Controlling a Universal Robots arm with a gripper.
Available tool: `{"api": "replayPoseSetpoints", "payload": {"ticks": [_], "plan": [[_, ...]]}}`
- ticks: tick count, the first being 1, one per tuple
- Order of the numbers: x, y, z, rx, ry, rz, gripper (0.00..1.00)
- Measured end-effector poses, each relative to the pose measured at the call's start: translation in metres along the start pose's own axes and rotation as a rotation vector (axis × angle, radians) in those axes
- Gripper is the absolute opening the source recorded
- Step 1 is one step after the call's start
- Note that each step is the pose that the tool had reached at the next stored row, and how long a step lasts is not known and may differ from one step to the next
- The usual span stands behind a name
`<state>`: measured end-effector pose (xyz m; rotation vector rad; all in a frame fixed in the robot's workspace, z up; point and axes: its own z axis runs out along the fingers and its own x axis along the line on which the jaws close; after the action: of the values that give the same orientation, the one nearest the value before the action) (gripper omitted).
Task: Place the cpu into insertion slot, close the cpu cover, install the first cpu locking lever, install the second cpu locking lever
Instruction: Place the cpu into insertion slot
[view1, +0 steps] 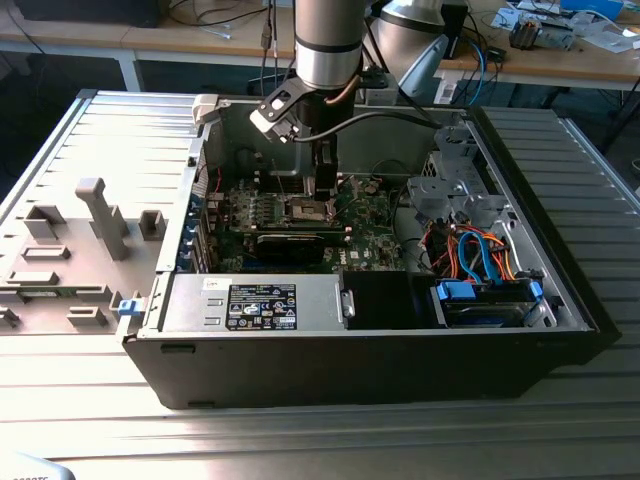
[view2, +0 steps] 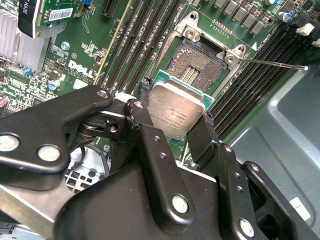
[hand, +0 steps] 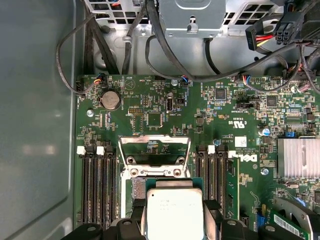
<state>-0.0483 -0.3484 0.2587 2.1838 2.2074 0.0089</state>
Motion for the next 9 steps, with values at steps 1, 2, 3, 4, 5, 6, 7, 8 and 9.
{"api": "replayPoseSetpoints", "payload": {"ticks": [1, 2, 3, 4, 5, 6, 7, 8, 9], "plan": [[0.0000, 0.0000, 0.0000, 0.0000, 0.0000, 0.000, 0.55], [0.0000, 0.0000, 0.0000, 0.0000, -0.0001, 0.000, 0.55], [0.0000, 0.0000, 0.0001, 0.0000, 0.0000, 0.000, 0.55], [0.0000, 0.0000, 0.0003, 0.0000, 0.0000, 0.002, 0.55], [0.0000, 0.0000, 0.0003, 0.0000, -0.0001, 0.003, 0.55], [0.0000, 0.0000, 0.0004, 0.0001, -0.0001, 0.006, 0.55], [0.0000, -0.0001, 0.0005, 0.0002, -0.0003, 0.010, 0.55], [0.0000, -0.0001, 0.0006, 0.0002, -0.0003, 0.013, 0.55], [0.0000, -0.0001, 0.0007, 0.0004, -0.0005, 0.018, 0.55]]}}
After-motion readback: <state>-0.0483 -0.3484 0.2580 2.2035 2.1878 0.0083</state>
